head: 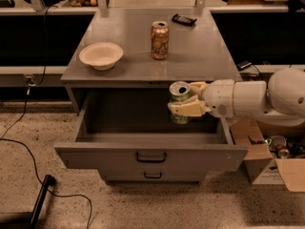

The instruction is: Place green can into top drawer

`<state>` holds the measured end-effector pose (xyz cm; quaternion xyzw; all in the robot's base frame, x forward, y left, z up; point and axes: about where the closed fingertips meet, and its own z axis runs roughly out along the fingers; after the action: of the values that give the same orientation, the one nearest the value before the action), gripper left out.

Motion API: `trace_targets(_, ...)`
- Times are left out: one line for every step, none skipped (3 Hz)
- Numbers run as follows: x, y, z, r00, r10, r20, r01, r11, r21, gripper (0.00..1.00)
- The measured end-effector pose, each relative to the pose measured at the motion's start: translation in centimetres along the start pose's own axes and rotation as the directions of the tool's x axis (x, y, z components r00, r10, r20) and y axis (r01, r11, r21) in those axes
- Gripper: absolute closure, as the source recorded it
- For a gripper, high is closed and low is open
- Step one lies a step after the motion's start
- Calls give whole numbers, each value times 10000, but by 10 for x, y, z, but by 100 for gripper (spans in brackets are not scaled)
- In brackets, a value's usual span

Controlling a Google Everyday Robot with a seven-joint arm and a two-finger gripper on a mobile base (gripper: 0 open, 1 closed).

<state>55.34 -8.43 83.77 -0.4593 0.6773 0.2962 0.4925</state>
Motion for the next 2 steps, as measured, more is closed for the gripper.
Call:
trace_targets(-1, -3, 0, 10000, 6, 61, -7, 9999, 110, 100)
trace_targets(4, -5, 7, 9998, 91, 180, -89, 9999, -85, 100)
